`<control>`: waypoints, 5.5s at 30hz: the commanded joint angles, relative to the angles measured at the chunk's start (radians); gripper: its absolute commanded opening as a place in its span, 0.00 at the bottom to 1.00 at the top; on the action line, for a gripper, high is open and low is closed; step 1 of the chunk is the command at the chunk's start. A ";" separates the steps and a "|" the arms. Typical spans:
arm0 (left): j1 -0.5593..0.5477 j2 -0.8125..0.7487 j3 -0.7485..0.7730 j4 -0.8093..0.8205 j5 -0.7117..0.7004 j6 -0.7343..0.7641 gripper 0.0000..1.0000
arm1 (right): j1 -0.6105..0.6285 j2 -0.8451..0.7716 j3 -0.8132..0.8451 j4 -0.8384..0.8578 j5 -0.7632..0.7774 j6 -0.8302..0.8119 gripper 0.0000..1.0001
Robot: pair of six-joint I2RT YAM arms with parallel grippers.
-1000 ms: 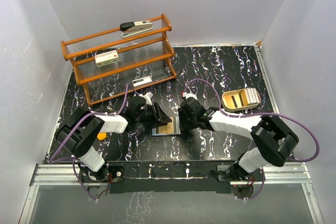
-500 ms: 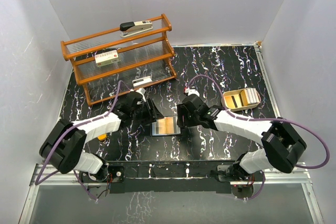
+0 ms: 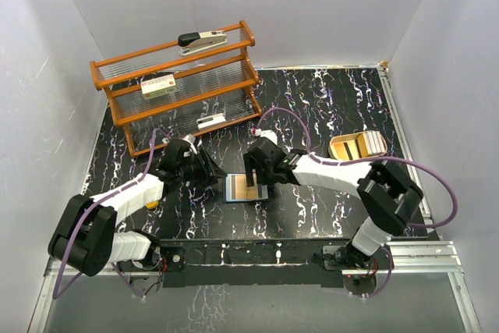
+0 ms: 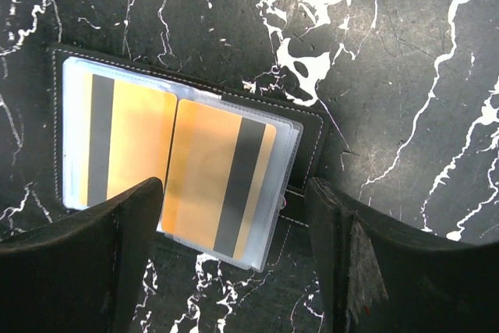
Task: Put the credit cards into the card holder
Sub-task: Insert the credit card into the card holder, then turn over the card slot in the card holder.
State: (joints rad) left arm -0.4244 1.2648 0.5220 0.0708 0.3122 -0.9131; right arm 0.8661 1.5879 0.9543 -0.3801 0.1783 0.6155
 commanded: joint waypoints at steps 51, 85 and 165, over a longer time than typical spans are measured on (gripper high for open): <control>0.022 0.059 -0.090 0.208 0.157 -0.096 0.47 | 0.048 0.113 0.104 0.081 -0.053 -0.003 0.22; 0.023 0.246 -0.068 0.456 0.307 -0.085 0.48 | 0.047 0.173 0.005 0.109 -0.023 -0.014 0.00; -0.056 0.183 0.044 0.149 0.135 0.066 0.00 | 0.045 0.057 -0.031 0.143 -0.038 -0.008 0.16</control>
State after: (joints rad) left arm -0.4774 1.5139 0.5049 0.3794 0.5194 -0.9272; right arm 0.9142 1.6974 0.9340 -0.2085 0.1307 0.6117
